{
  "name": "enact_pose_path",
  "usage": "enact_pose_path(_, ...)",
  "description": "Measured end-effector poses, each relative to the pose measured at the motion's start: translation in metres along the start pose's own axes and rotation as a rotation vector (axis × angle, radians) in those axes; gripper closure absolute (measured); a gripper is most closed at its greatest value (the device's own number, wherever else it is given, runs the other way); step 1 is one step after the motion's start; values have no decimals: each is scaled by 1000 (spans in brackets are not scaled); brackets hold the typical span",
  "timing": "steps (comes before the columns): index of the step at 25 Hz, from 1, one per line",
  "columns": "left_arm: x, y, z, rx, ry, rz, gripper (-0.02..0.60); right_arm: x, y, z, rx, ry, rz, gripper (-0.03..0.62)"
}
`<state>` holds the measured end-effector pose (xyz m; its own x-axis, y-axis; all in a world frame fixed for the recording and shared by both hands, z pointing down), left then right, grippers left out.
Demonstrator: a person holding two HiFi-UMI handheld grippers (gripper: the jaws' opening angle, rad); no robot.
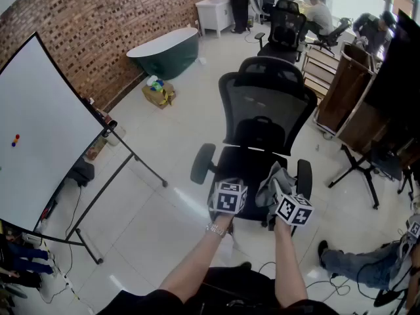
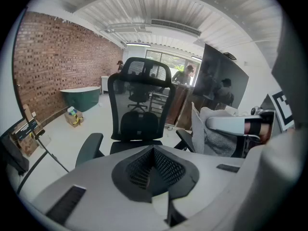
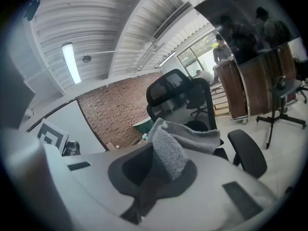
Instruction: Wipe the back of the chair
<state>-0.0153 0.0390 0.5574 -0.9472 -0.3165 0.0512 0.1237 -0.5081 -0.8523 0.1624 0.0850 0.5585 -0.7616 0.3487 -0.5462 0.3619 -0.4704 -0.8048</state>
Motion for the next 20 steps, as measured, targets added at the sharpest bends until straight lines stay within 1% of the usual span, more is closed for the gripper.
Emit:
enact_pose_path(2, 18, 12, 31, 5, -6, -4, 579, -4, 14, 37, 8, 9, -16, 582)
enact_pose_path(5, 41, 38, 63, -11, -23, -25, 578, -4, 41, 90, 3, 27, -45, 582)
enact_pose_path(8, 56, 66, 88, -19, -50, -1, 578, -2, 80, 135, -42, 36, -85, 582)
enact_pose_path(10, 67, 82, 102, -25, -58, 9, 579, 0, 110, 162, -70, 34, -146, 582)
enact_pose_path(13, 81, 98, 120, -29, -60, -9, 578, 0, 157, 196, -109, 24, -256, 582)
enact_pose_path(15, 89, 104, 130, -30, -54, -20, 579, -5, 190, 217, -139, 24, -296, 582)
enact_pose_path(17, 96, 111, 141, -35, -35, -35, 579, -5, 219, 245, -120, 36, -354, 582)
enact_pose_path(20, 96, 124, 154, -32, -2, -49, 580, -1, 249, 287, -51, 50, -433, 582)
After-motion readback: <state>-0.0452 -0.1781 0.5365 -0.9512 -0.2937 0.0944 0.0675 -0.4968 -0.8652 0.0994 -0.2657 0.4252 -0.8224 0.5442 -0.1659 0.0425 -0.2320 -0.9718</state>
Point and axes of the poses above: the fingertips, and each gripper's own axes: z forward along the fingers, x to its left, y out of its top, the point moved 7 cm from there along -z, backward along the fingers, and after that the axes turned 12 degrees about y, right-handed, at the moved point
